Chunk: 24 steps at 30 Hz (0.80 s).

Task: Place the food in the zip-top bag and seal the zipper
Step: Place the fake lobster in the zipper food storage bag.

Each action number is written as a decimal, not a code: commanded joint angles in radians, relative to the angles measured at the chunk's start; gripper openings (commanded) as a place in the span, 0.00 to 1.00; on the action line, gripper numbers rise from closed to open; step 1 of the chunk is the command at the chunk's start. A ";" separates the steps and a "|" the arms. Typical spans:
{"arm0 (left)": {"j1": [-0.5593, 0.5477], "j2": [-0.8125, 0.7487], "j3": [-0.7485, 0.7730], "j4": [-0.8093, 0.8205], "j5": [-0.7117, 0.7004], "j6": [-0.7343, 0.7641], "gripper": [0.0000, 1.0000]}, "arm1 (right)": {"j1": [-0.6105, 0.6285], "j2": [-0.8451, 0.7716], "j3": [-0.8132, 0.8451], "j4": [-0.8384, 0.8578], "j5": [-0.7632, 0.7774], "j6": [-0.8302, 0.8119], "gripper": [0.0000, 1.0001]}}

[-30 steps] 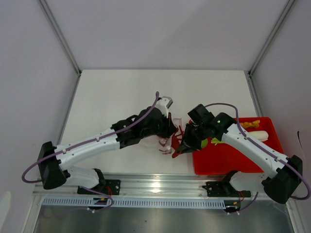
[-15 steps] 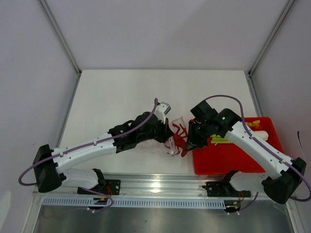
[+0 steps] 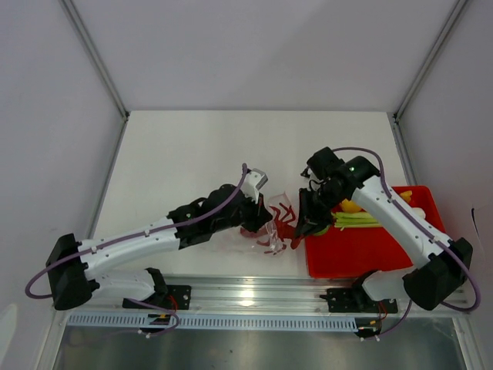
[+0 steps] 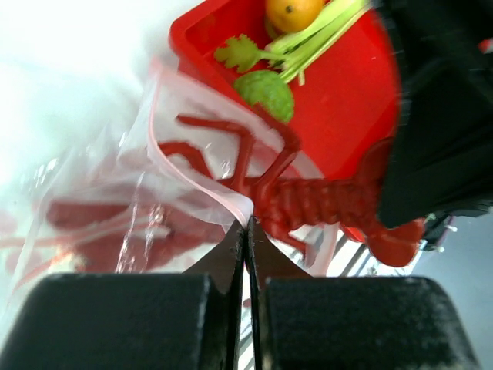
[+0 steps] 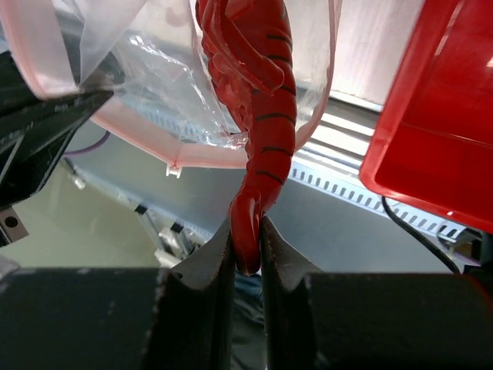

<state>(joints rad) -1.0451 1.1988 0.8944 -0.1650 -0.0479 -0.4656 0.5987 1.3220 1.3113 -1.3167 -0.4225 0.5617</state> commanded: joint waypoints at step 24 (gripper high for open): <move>-0.041 -0.116 0.060 0.045 0.197 0.050 0.01 | -0.020 0.240 0.029 0.327 -0.259 -0.022 0.00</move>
<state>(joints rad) -1.0622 1.1366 0.8837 -0.1875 0.0601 -0.4175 0.5785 1.5402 1.3247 -1.1210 -0.6872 0.5446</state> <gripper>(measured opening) 0.005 0.165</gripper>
